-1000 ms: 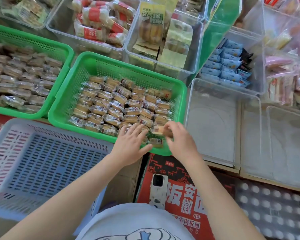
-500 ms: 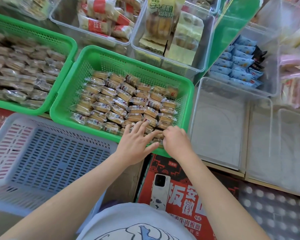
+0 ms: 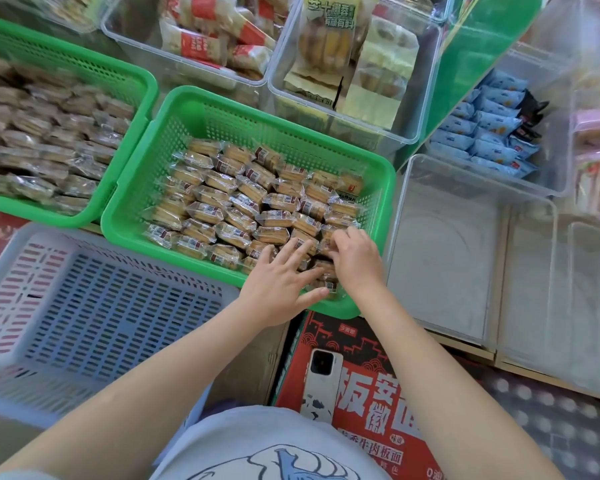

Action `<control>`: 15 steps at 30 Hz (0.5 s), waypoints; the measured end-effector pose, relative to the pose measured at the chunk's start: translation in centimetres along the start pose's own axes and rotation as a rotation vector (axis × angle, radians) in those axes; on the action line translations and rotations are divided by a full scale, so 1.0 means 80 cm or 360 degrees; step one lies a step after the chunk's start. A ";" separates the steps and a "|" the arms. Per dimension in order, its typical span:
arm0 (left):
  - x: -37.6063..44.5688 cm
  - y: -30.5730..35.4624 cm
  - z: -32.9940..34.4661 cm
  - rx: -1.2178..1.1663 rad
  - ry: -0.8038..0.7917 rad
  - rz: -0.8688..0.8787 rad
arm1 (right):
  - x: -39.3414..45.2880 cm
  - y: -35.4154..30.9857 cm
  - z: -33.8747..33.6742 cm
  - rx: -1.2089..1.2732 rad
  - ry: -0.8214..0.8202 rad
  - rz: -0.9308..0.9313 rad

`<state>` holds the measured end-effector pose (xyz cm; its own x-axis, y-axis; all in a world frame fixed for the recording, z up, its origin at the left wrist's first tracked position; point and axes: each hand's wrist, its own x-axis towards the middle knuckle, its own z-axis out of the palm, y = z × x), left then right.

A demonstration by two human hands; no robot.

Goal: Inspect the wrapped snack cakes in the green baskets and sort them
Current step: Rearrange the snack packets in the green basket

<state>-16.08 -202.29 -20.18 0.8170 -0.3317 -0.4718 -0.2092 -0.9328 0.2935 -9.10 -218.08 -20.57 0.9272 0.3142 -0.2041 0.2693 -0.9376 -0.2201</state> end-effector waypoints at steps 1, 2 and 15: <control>0.000 0.000 -0.001 -0.0006 -0.0008 -0.0007 | 0.003 0.002 -0.001 0.0033 -0.0023 0.0001; 0.000 0.000 -0.001 -0.0009 -0.0014 -0.0013 | 0.005 0.003 -0.003 0.0057 -0.0048 0.0000; 0.002 0.001 0.001 -0.0007 -0.0038 -0.0042 | -0.005 0.001 0.004 -0.0200 0.0044 -0.0161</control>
<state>-15.98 -202.40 -20.30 0.8092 -0.3102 -0.4990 -0.1854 -0.9407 0.2841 -9.53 -218.27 -20.77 0.8999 0.4055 -0.1603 0.3906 -0.9131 -0.1171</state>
